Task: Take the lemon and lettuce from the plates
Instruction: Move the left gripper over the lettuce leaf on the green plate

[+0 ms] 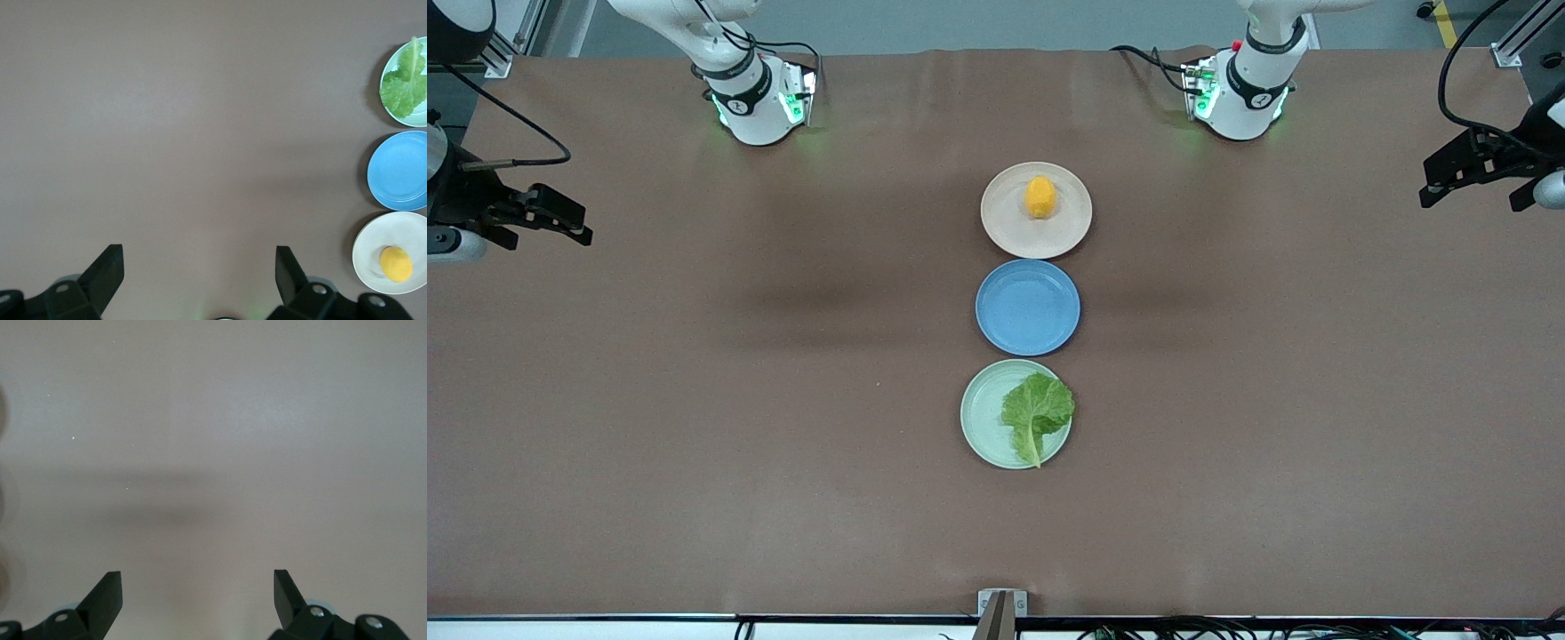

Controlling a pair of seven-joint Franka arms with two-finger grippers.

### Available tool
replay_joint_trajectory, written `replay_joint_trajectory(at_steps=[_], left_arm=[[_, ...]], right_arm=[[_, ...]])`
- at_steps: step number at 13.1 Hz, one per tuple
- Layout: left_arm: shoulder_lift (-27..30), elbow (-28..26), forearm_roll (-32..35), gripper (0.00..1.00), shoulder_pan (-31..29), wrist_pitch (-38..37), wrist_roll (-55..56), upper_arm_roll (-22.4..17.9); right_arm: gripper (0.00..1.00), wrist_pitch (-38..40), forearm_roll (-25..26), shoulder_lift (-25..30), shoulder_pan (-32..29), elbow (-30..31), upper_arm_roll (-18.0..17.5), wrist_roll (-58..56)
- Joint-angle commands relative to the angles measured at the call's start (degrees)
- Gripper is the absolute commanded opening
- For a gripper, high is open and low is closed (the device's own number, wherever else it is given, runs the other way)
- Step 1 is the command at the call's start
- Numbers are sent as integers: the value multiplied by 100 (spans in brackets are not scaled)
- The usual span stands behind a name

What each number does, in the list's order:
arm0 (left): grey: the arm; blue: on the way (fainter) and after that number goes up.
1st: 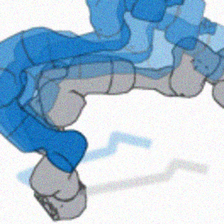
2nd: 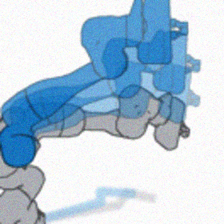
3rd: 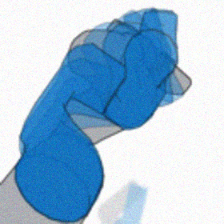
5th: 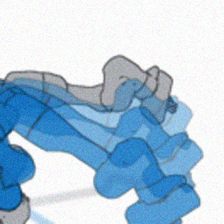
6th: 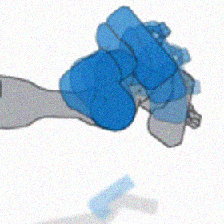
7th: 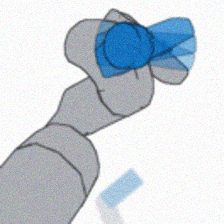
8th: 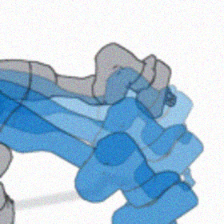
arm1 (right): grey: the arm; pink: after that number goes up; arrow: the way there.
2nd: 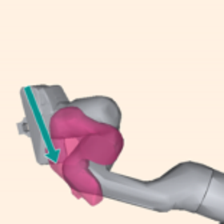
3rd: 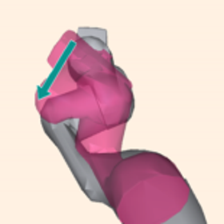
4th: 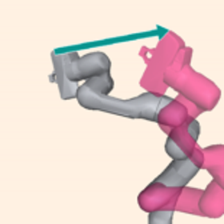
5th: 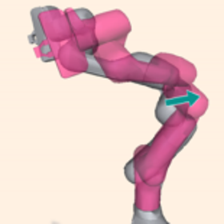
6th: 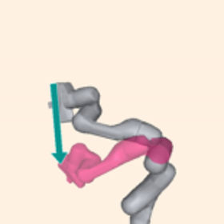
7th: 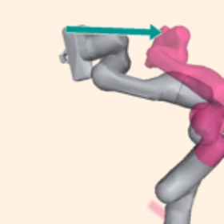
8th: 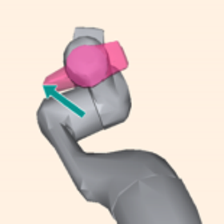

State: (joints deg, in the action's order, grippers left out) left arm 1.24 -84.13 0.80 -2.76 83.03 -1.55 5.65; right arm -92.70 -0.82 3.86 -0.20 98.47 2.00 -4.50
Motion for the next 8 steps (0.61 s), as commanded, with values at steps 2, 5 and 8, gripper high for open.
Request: replay_joint_trajectory(at_steps=[2,5,8], left_arm=[[-1,64,-89,100,-40,-15,23,6],[25,72,-72,100,-23,-50,49,6],[-54,90,-98,100,47,3,58,23]], right_arm=[[100,15,-58,150,-15,102,-24,108],[100,15,-243,159,-33,102,2,90],[100,33,-243,150,-32,111,3,55]])
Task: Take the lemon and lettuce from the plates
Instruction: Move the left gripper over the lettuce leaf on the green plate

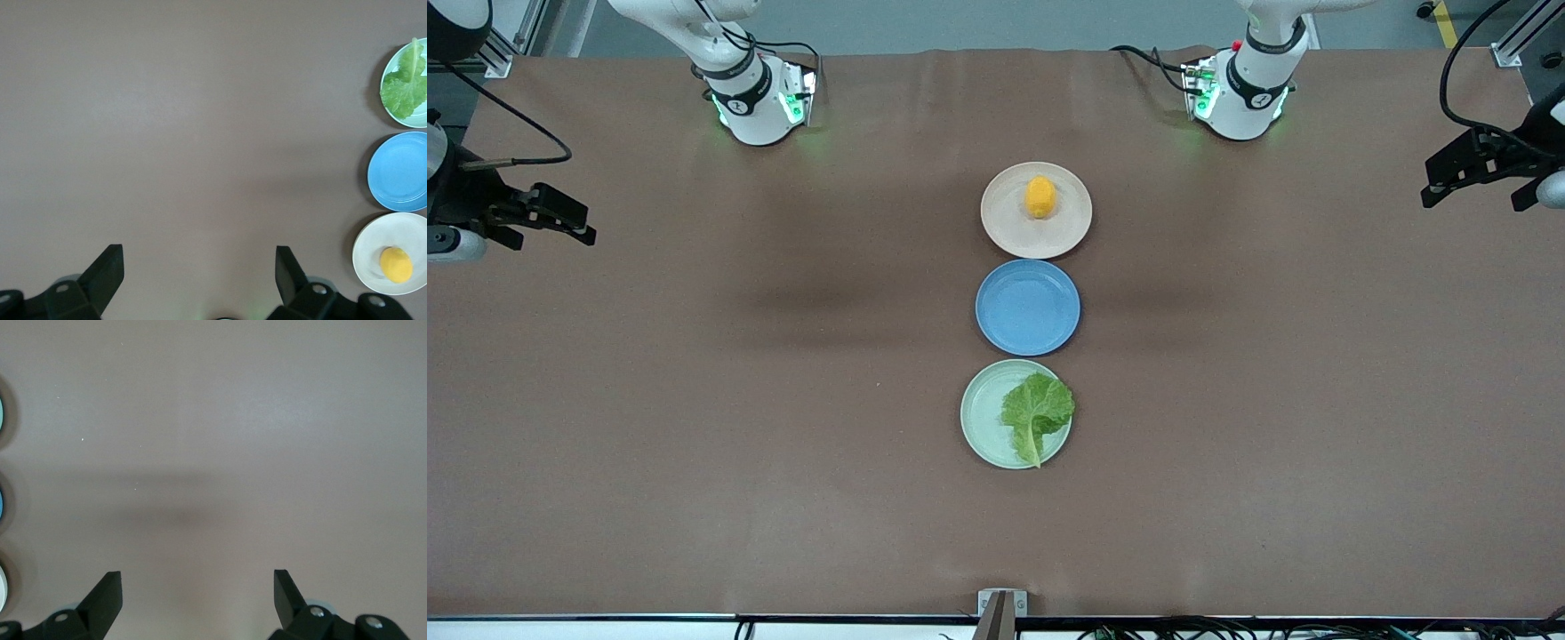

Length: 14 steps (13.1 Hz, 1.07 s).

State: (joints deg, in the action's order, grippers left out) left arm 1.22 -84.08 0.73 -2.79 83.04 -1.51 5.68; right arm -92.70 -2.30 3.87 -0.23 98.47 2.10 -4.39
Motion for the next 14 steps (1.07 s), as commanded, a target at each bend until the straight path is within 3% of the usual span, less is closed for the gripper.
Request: replay_joint_trajectory(at_steps=[1,5,11,14], left_arm=[[-183,85,-99,100,68,1,98,64],[-1008,85,-1013,100,199,254,1037,441],[-2265,76,-645,100,1472,1581,2759,513],[-2915,67,-548,100,1869,2705,3516,513]], right_arm=[[100,42,-87,140,-30,102,-7,27],[100,85,-25,123,-30,32,1,9],[100,94,-16,-26,-48,-118,1,53],[100,77,-16,-211,-91,-214,1,0]])
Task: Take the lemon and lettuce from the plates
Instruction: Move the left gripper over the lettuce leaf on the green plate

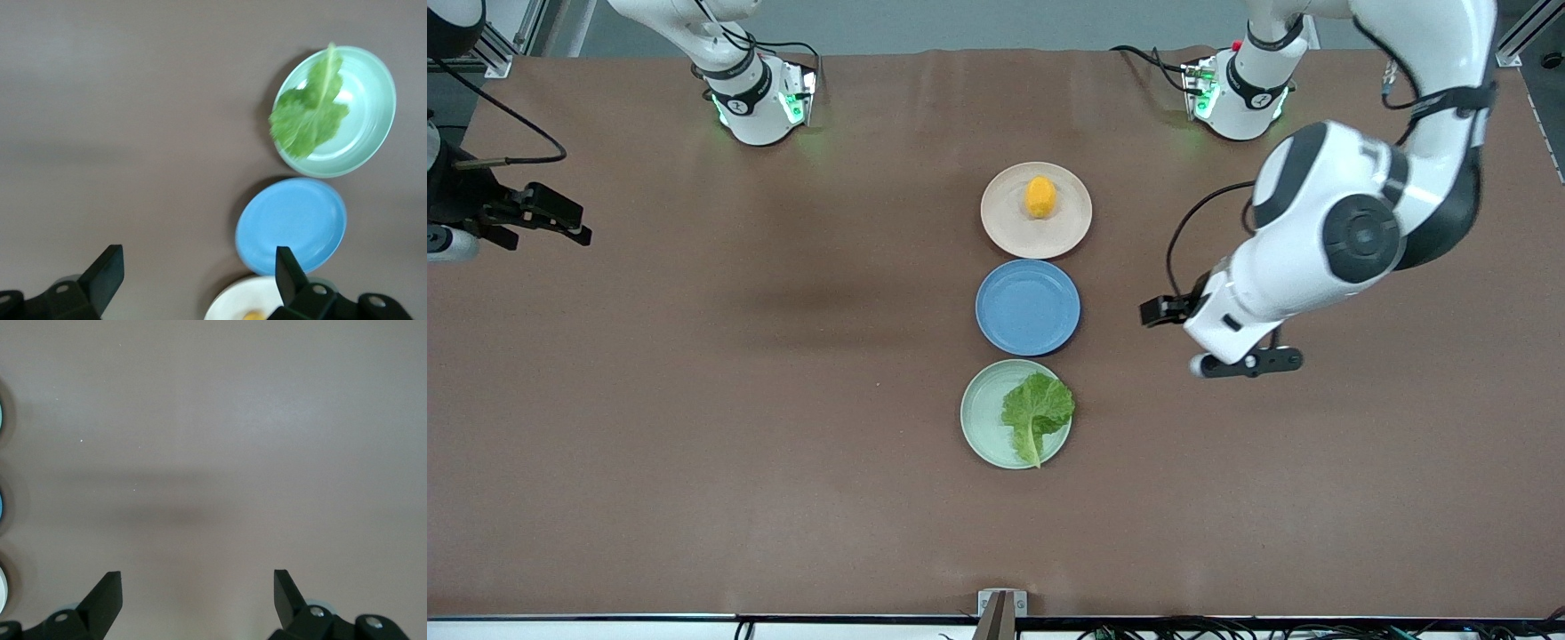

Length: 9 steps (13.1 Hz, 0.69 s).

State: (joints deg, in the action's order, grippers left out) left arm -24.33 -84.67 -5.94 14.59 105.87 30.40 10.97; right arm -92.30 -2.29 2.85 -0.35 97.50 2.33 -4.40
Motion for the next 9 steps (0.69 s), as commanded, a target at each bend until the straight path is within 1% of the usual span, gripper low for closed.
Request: replay_joint_trajectory(at_steps=[1,2,3,4,6,7,9], left_arm=[[-606,144,136,100,237,695,388,-24],[-782,153,198,100,368,1064,388,-59],[-897,144,398,100,422,1389,397,-60],[-977,144,496,100,422,1645,423,-51],[-1196,118,515,100,414,2329,625,-42],[-1371,126,523,100,422,2568,634,-42],[-1776,144,497,100,449,3138,756,-42]], right_arm=[[100,10,-17,-161,-62,-126,-22,35],[100,-51,-17,-231,-62,-161,-22,9],[100,-191,-43,-345,-53,-179,-22,0],[100,-288,-26,-555,-27,-205,-22,0],[100,-306,9,-1064,8,-494,-30,-9],[100,-219,-34,-1467,-9,-556,-31,9],[100,-183,-70,-1507,191,-522,-48,79]])
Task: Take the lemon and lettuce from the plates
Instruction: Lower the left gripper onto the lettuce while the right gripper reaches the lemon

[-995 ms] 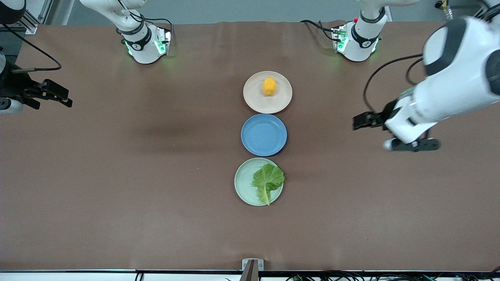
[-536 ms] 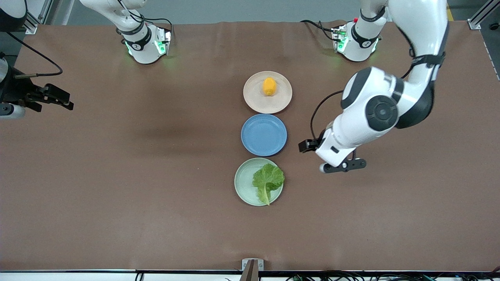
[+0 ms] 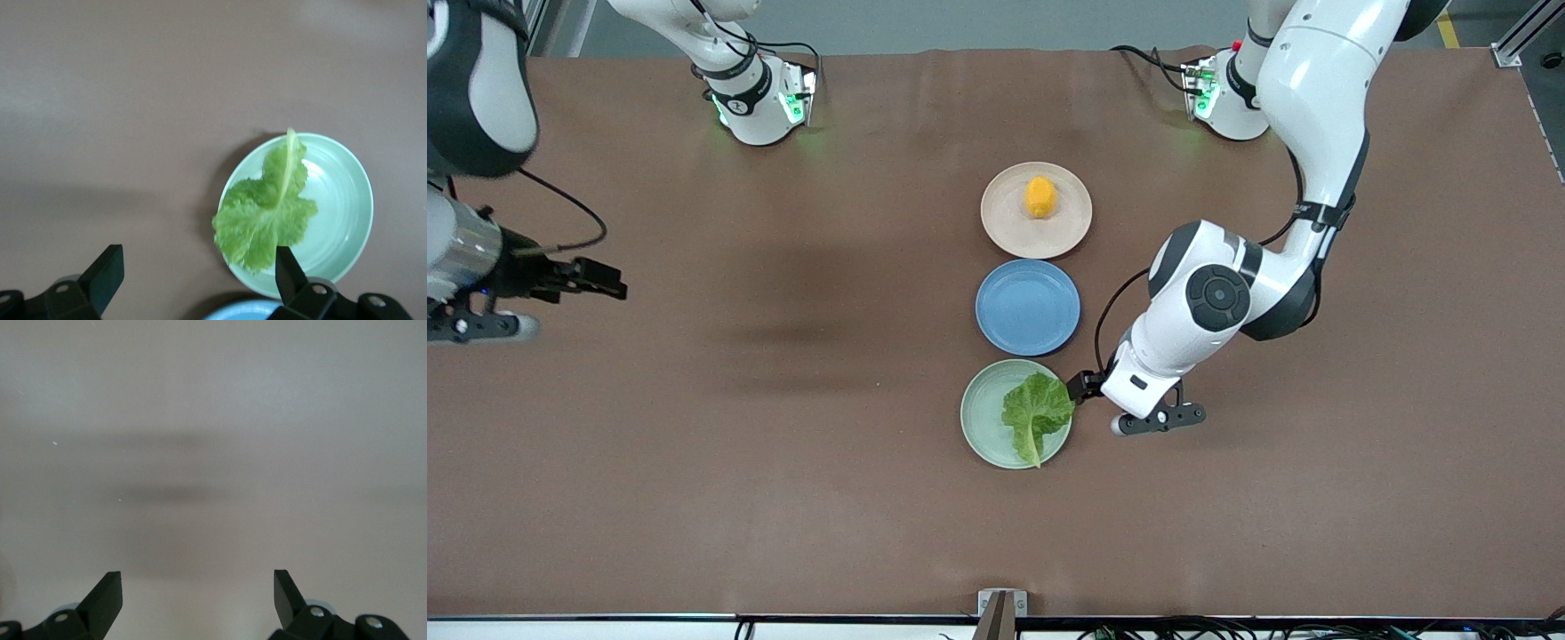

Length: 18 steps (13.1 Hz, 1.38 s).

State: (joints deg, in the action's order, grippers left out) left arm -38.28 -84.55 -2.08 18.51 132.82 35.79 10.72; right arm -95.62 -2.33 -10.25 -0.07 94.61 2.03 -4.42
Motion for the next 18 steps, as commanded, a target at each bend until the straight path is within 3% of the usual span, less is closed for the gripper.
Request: replay_joint_trajectory(at_steps=[1,3,4,6,9,11,14,18], left_arm=[[-495,132,111,100,117,656,287,-18],[-610,114,85,100,206,737,306,-9],[-706,114,103,100,206,737,306,-9],[-908,132,111,99,232,990,271,-9],[-1023,132,111,95,267,1062,261,-9],[-1058,149,103,87,311,1071,271,0],[-1058,149,94,76,390,1071,297,0],[-1102,158,85,64,408,1106,297,0]], right_arm=[[100,253,-83,-171,313,-224,-19,99],[100,726,-127,-101,699,-215,-80,134],[100,816,-423,13,936,-59,-72,500],[100,616,-839,417,1419,407,-107,1861],[100,159,-839,638,2745,628,-116,3714],[100,-585,-839,638,3607,926,-124,4955],[100,-1763,-839,498,4724,1269,-124,6143],[100,-2785,-638,-441,5815,1270,-107,6928]])
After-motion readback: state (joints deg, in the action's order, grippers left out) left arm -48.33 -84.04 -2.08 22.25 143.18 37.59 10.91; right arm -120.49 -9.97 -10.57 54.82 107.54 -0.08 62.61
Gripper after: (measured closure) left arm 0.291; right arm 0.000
